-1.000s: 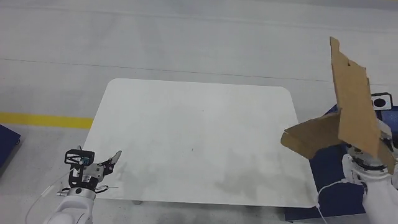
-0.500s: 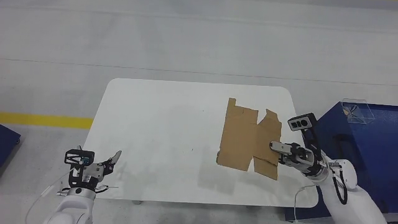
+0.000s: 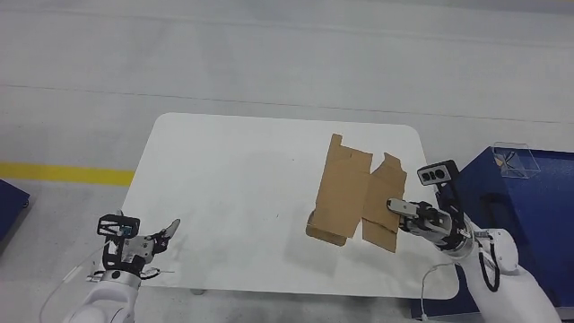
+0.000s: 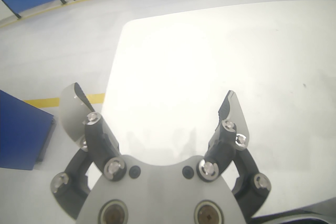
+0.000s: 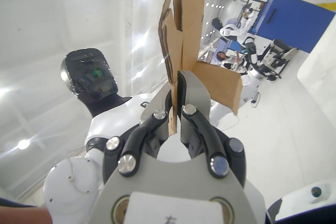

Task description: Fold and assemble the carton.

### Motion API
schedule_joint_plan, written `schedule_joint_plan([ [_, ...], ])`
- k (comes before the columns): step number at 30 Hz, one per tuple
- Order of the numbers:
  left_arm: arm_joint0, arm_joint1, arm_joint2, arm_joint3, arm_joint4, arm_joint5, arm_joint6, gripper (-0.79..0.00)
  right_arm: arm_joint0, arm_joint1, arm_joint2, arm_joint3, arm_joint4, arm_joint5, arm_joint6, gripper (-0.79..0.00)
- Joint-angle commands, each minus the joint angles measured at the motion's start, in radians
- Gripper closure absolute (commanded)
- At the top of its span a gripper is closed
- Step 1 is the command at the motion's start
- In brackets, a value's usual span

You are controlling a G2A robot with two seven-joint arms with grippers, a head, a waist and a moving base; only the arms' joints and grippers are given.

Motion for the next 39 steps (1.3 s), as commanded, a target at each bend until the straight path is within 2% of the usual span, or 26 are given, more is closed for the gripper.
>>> schedule_joint_plan([
  [1, -0.001, -0.002, -0.007, -0.049, -0.265, -0.066, -0.125, -0.785, 0.0, -0.002, -0.012, 0.0, -0.071, 0.005, -0.019, 0.0],
  [4, -0.012, -0.006, -0.027, -0.1, -0.627, -0.056, -0.345, -0.785, 0.006, -0.009, -0.064, -0.001, -0.173, -0.013, -0.045, 0.0],
  [6, -0.042, -0.004, -0.037, -0.112, -0.895, -0.013, -0.564, -0.785, 0.011, -0.018, -0.109, -0.001, -0.202, -0.023, -0.061, 0.0],
  [8, -0.09, 0.003, -0.057, -0.1, -1.089, 0.018, -0.759, -0.785, 0.021, -0.026, -0.152, 0.001, -0.23, -0.033, -0.066, 0.0],
  [11, -0.149, 0.009, -0.059, -0.053, -1.276, 0.071, -0.928, -0.785, 0.037, -0.039, -0.215, 0.0, -0.272, -0.047, -0.068, 0.0],
  [14, -0.198, 0.013, -0.022, -0.015, -1.355, 0.09, -1.04, -0.785, 0.056, -0.048, -0.262, 0.01, -0.337, -0.067, -0.052, 0.0],
  [18, -0.215, 0.013, 0.026, 0.012, -1.372, 0.046, -1.046, -0.785, 0.069, -0.063, -0.323, 0.025, -0.311, -0.07, -0.045, 0.0],
  [25, -0.215, 0.016, 0.09, 0.006, -1.397, 0.034, -1.076, -0.785, 0.106, -0.088, -0.402, 0.078, -0.335, -0.104, -0.043, 0.0],
  [27, -0.215, 0.018, 0.096, 0.006, -1.404, 0.029, -1.083, -0.668, 0.116, -0.095, -0.422, 0.092, -0.341, -0.107, -0.048, 0.0],
  [28, -0.215, 0.02, 0.097, 0.005, -1.404, 0.027, -1.083, -0.576, 0.12, -0.098, -0.431, 0.096, -0.337, -0.105, -0.049, 0.0],
  [29, -0.215, 0.021, 0.1, 0.003, -1.401, 0.024, -1.082, -0.446, 0.126, -0.102, -0.439, 0.101, -0.335, -0.105, -0.049, 0.0],
  [30, -0.214, 0.022, 0.102, 0.0, -1.396, 0.021, -1.081, -0.388, 0.13, -0.105, -0.446, 0.107, -0.333, -0.104, -0.049, 0.0],
  [34, -0.208, 0.027, 0.111, -0.005, -1.395, 0.013, -1.089, -0.243, 0.144, -0.115, -0.468, 0.125, -0.335, -0.106, -0.048, 0.0],
  [37, -0.215, 0.031, 0.117, 0.01, -1.444, 0.008, -1.15, -0.246, 0.151, -0.12, -0.473, 0.136, -0.323, -0.111, -0.044, 0.0],
  [39, -0.224, 0.035, 0.118, 0.023, -1.465, 0.006, -1.182, -0.179, 0.155, -0.122, -0.472, 0.144, -0.322, -0.113, -0.037, 0.0],
])
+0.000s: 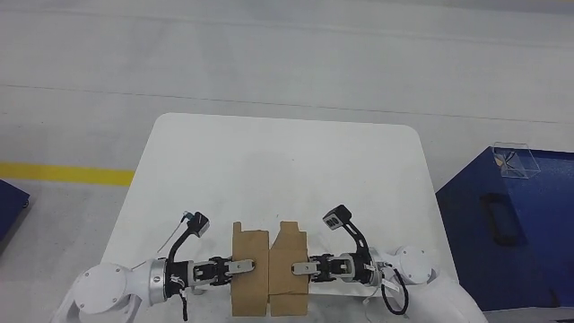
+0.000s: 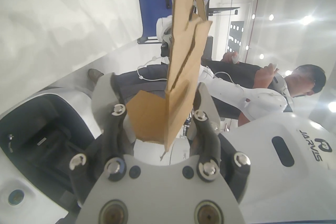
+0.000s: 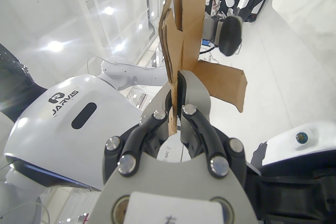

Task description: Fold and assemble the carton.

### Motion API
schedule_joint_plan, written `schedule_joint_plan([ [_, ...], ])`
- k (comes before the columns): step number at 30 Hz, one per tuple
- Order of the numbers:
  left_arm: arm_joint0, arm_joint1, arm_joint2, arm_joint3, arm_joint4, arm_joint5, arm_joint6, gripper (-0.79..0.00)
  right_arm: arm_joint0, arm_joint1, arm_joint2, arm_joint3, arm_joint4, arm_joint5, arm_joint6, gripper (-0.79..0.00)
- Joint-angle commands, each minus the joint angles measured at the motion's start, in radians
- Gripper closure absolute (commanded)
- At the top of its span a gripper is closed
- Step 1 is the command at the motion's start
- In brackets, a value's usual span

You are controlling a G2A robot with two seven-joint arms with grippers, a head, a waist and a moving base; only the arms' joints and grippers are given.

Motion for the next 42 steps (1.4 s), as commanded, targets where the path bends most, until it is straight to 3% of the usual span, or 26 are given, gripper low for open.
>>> schedule_joint_plan([
  [1, -0.009, 0.003, 0.002, 0.013, -0.025, -0.006, -0.033, -0.172, 0.003, -0.001, 0.001, 0.009, -0.003, -0.001, 0.007, 0.0],
  [2, -0.013, 0.005, 0.003, 0.018, -0.038, -0.013, -0.049, -0.058, 0.004, -0.003, 0.0, 0.012, -0.004, -0.002, 0.01, 0.0],
  [3, -0.015, 0.006, 0.004, 0.022, -0.051, -0.02, -0.063, 0.0, 0.005, -0.004, -0.002, 0.016, -0.005, -0.002, 0.011, 0.0],
  [7, -0.023, 0.01, 0.002, 0.037, -0.138, -0.048, -0.116, 0.0, 0.013, -0.011, -0.016, 0.031, -0.021, 0.004, 0.008, -0.025],
  [8, -0.023, 0.011, -0.003, 0.042, -0.166, -0.055, -0.12, 0.0, 0.015, -0.012, -0.022, 0.036, -0.026, 0.015, 0.008, -0.785],
  [12, -0.021, 0.015, -0.029, 0.072, -0.319, -0.071, -0.185, 0.0, 0.017, -0.013, -0.023, 0.036, -0.027, 0.017, 0.008, -0.785],
  [26, -0.023, 0.016, -0.036, 0.076, -0.326, -0.071, -0.187, 0.0, 0.017, -0.013, -0.023, 0.036, -0.027, 0.017, 0.008, -0.785],
  [29, -0.022, 0.014, -0.031, 0.072, -0.338, -0.071, -0.172, 0.0, 0.004, -0.012, -0.004, -0.022, -0.032, -0.013, -0.016, -0.785],
  [34, -0.038, -0.012, 0.075, 0.113, -0.445, -0.229, -0.001, 0.0, -0.046, 0.003, 0.109, -0.065, -0.116, -0.236, -0.089, -0.785],
  [42, -0.16, -0.087, 0.327, 0.303, -0.799, -0.445, 0.129, 0.0, -0.153, 0.032, 0.202, -0.192, -0.114, -0.36, -0.212, -0.785],
])
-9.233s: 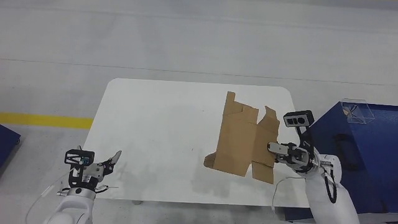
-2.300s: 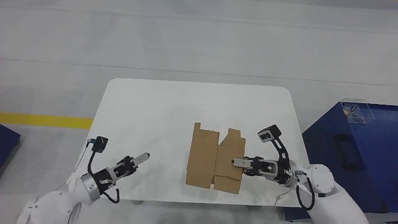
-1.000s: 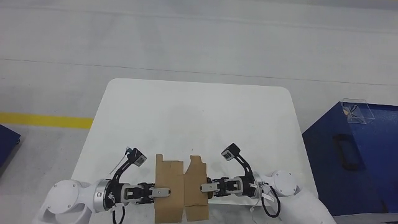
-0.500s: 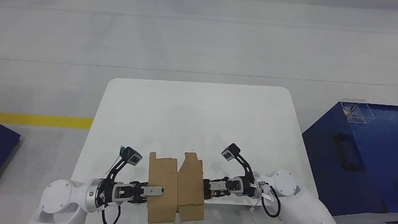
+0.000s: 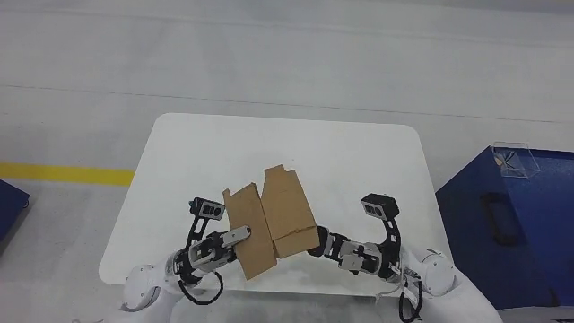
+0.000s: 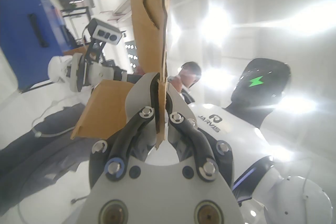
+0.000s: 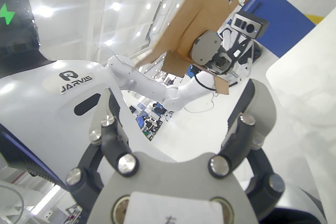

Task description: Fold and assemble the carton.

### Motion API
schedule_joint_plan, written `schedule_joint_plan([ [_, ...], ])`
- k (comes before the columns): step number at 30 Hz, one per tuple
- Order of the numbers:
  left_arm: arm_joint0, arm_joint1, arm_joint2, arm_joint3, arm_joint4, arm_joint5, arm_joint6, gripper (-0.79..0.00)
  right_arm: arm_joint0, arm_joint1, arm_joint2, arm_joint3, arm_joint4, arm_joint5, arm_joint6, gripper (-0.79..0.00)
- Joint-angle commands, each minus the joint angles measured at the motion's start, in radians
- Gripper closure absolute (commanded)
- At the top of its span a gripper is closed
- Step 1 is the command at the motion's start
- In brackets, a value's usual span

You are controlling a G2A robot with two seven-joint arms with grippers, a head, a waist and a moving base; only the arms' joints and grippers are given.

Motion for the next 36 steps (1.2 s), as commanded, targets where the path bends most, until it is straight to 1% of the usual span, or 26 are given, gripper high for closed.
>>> schedule_joint_plan([
  [1, -0.033, -0.02, 0.064, 0.046, -0.101, -0.027, 0.0, 0.0, -0.015, 0.007, 0.005, -0.012, -0.021, -0.025, -0.025, -0.785],
  [3, -0.058, -0.036, 0.105, 0.081, -0.162, -0.042, -0.018, 0.0, -0.017, 0.011, 0.001, -0.013, -0.032, -0.042, -0.042, -0.785],
  [5, -0.08, -0.047, 0.144, 0.116, -0.183, -0.028, -0.044, 0.0, -0.013, 0.015, -0.01, -0.012, -0.048, -0.064, -0.064, -0.785],
  [8, -0.105, -0.061, 0.182, 0.151, -0.192, -0.017, -0.065, 0.0, 0.0, 0.018, 0.004, 0.033, -0.16, -0.132, -0.132, -0.785],
  [10, -0.115, -0.069, 0.203, 0.166, -0.194, -0.005, -0.073, 0.0, 0.001, 0.017, -0.003, 0.05, -0.208, -0.162, -0.162, -0.785],
  [15, -0.129, -0.087, 0.244, 0.193, -0.211, 0.02, -0.089, 0.0, 0.019, 0.016, -0.025, 0.064, -0.258, -0.173, -0.173, -0.785],
  [16, -0.131, -0.09, 0.252, 0.199, -0.223, 0.038, -0.094, 0.0, 0.023, 0.016, -0.028, 0.065, -0.27, -0.173, -0.173, -0.723],
  [17, -0.135, -0.094, 0.257, 0.207, -0.233, 0.05, -0.096, 0.0, 0.025, 0.016, -0.03, 0.065, -0.278, -0.173, -0.174, -0.576],
  [18, -0.141, -0.097, 0.259, 0.218, -0.234, 0.05, -0.094, 0.0, 0.025, 0.016, -0.034, 0.063, -0.28, -0.173, -0.174, -0.409],
  [19, -0.146, -0.1, 0.262, 0.226, -0.233, 0.047, -0.093, 0.0, 0.026, 0.015, -0.035, 0.062, -0.279, -0.173, -0.176, -0.308],
  [22, -0.155, -0.109, 0.273, 0.244, -0.243, 0.057, -0.095, 0.0, 0.027, 0.015, -0.036, 0.061, -0.283, -0.173, -0.178, -0.194],
  [24, -0.161, -0.115, 0.276, 0.254, -0.246, 0.062, -0.094, 0.0, 0.027, 0.015, -0.036, 0.059, -0.287, -0.173, -0.178, -0.182],
  [25, -0.163, -0.117, 0.279, 0.259, -0.253, 0.071, -0.092, 0.0, 0.028, 0.016, -0.036, 0.059, -0.289, -0.173, -0.177, -0.151],
  [26, -0.165, -0.12, 0.282, 0.262, -0.261, 0.084, -0.091, 0.0, 0.029, 0.016, -0.036, 0.06, -0.29, -0.173, -0.178, -0.068],
  [27, -0.167, -0.122, 0.283, 0.266, -0.267, 0.093, -0.091, 0.0, 0.029, 0.016, -0.037, 0.06, -0.291, -0.173, -0.178, -0.006],
  [34, -0.182, -0.138, 0.28, 0.299, -0.292, 0.124, -0.08, 0.0, 0.038, 0.018, -0.039, 0.067, -0.276, -0.168, -0.174, 0.0],
  [35, -0.184, -0.139, 0.278, 0.303, -0.292, 0.126, -0.079, -0.262, 0.041, 0.018, -0.041, 0.072, -0.268, -0.162, -0.172, 0.0],
  [36, -0.184, -0.14, 0.273, 0.308, -0.289, 0.121, -0.075, -0.785, 0.046, 0.018, -0.044, 0.076, -0.26, -0.157, -0.168, 0.0],
])
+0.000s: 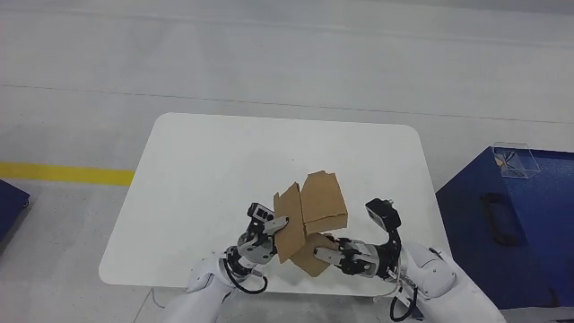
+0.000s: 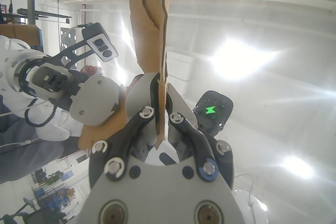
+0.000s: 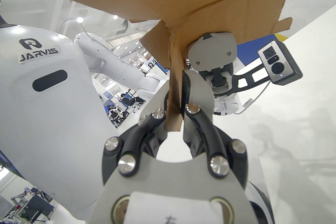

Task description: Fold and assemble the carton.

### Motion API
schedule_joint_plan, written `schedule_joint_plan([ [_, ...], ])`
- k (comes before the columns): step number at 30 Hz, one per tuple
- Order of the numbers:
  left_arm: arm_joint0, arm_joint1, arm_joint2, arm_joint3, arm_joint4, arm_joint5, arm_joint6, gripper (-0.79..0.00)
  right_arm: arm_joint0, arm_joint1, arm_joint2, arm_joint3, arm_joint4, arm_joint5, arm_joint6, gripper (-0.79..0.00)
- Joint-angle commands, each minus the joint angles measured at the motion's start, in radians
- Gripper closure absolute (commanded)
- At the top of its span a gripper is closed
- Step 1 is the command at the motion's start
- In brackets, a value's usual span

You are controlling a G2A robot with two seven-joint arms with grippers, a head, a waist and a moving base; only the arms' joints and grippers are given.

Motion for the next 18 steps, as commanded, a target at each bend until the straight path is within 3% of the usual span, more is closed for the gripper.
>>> schedule_joint_plan([
  [1, -0.001, -0.001, -0.011, 0.01, 0.008, -0.011, 0.008, -0.785, 0.008, 0.0, -0.005, 0.009, 0.016, 0.012, 0.009, 0.0],
  [6, -0.015, 0.02, -0.119, 0.057, 0.13, -0.098, 0.055, -0.785, 0.036, 0.004, -0.019, 0.031, 0.058, 0.113, 0.06, 0.0],
  [9, -0.024, 0.055, -0.224, 0.093, 0.27, -0.035, 0.145, -0.785, 0.046, 0.006, -0.017, 0.042, 0.111, 0.154, 0.09, 0.0],
  [11, -0.028, 0.086, -0.294, 0.111, 0.454, 0.015, 0.22, -0.785, 0.053, 0.008, -0.015, 0.054, 0.142, 0.174, 0.115, 0.0],
  [14, 0.0, 0.115, -0.396, 0.072, 0.548, 0.075, 0.346, -0.785, 0.064, 0.009, -0.017, 0.066, 0.164, 0.201, 0.149, 0.0],
  [18, 0.036, 0.136, -0.477, -0.017, 0.651, 0.069, 0.434, -0.785, 0.075, 0.007, -0.028, 0.074, 0.165, 0.235, 0.179, 0.0],
])
